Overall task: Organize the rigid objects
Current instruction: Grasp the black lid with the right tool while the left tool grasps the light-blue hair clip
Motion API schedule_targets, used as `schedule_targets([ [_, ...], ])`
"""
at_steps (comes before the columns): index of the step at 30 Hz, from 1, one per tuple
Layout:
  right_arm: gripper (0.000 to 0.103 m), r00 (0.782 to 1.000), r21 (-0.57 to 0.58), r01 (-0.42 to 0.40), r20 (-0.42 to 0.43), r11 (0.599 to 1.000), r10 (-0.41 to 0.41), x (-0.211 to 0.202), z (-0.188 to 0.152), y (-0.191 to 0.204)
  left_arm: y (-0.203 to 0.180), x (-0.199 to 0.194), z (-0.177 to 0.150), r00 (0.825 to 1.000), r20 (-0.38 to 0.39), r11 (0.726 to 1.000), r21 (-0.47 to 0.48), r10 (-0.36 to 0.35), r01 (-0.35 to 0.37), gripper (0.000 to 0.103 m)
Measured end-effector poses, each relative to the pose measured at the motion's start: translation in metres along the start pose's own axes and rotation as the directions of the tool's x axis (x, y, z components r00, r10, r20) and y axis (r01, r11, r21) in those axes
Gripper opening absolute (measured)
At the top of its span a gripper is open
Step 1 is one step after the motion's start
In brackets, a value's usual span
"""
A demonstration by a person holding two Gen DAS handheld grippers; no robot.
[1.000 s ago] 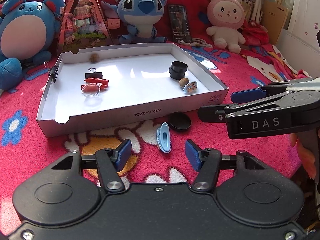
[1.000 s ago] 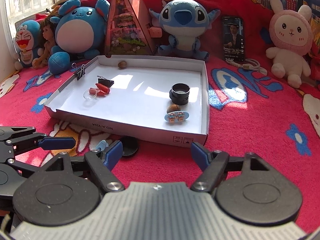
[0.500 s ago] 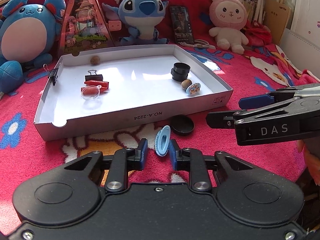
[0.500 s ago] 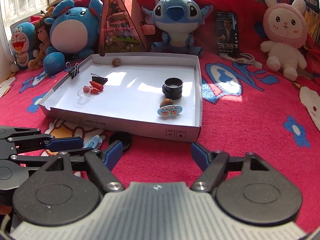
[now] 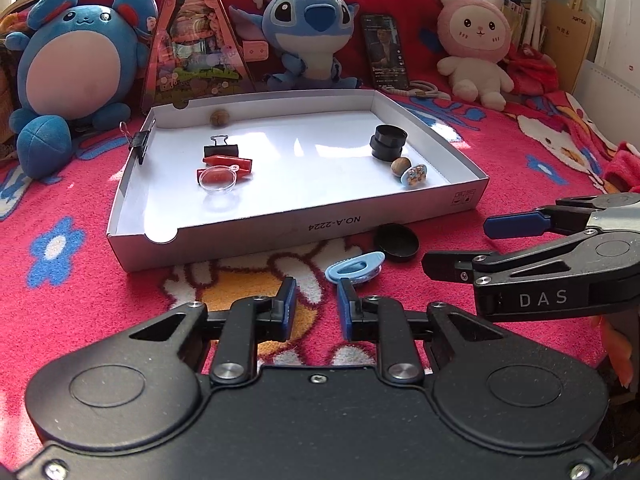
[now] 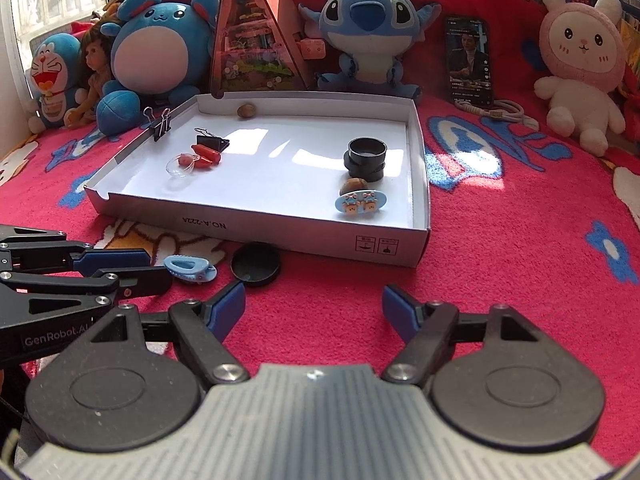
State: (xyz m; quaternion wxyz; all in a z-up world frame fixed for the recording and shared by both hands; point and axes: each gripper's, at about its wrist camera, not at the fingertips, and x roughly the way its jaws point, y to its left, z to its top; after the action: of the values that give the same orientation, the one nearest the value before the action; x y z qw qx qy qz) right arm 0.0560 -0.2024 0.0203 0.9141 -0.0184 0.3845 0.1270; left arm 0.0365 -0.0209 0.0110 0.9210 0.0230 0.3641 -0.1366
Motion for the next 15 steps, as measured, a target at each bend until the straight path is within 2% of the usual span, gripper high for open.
schedule_targets([
  [5, 0.084, 0.999, -0.020, 0.003, 0.036, 1.000, -0.002, 0.007, -0.005, 0.011, 0.003, -0.002, 0.000, 1.000, 0.008, 1.000, -0.003, 0.010, -0.010, 0.021],
  [11, 0.075, 0.996, -0.058, 0.036, 0.083, 0.998, -0.031, 0.014, -0.009, 0.025, 0.004, -0.006, -0.002, 1.000, 0.013, 1.000, -0.013, 0.016, -0.016, 0.023],
  [15, 0.067, 0.993, -0.070, 0.034, 0.115, 0.997, -0.026, 0.016, -0.011, 0.031, 0.004, -0.008, -0.005, 1.000, 0.025, 0.999, -0.040, 0.018, -0.017, 0.028],
])
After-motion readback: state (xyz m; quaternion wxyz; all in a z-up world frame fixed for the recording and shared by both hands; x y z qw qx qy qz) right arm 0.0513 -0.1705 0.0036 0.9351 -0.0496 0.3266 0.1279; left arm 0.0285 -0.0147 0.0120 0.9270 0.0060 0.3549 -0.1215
